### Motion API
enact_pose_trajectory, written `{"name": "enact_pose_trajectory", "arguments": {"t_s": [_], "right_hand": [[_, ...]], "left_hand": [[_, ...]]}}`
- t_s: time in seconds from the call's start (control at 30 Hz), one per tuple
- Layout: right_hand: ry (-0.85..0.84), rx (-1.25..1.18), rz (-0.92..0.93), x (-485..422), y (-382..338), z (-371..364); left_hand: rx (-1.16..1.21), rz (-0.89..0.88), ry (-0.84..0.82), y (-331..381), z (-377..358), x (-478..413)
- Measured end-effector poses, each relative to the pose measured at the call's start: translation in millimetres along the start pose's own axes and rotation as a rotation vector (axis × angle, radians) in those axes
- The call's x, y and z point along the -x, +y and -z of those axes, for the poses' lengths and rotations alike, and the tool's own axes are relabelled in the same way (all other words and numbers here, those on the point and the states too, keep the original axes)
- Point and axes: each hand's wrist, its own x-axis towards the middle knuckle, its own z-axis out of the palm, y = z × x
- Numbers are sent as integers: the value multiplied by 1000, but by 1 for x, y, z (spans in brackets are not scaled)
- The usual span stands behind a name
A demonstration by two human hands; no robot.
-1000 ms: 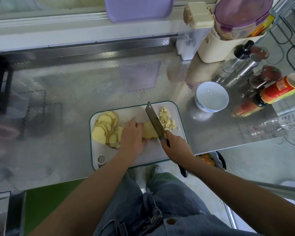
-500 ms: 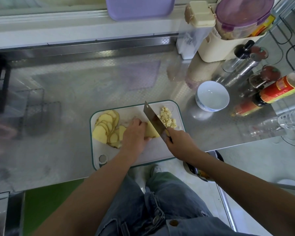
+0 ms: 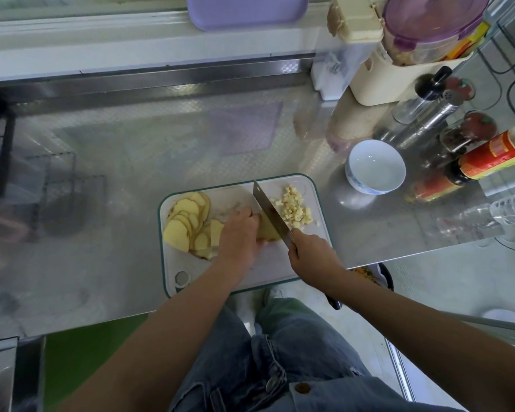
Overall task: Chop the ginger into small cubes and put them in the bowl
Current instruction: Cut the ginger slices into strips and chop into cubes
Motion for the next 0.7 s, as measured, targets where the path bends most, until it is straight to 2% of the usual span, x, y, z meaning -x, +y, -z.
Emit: {"name": "enact_pose_trajectory", "arguments": {"t_s": [0.43, 0.7], "right_hand": [[108, -100, 55, -7, 1, 8], [15, -39, 64, -3, -1, 15]], "left_hand": [[-20, -12, 5, -1, -2, 3], [3, -12, 23, 0, -3, 3]]}}
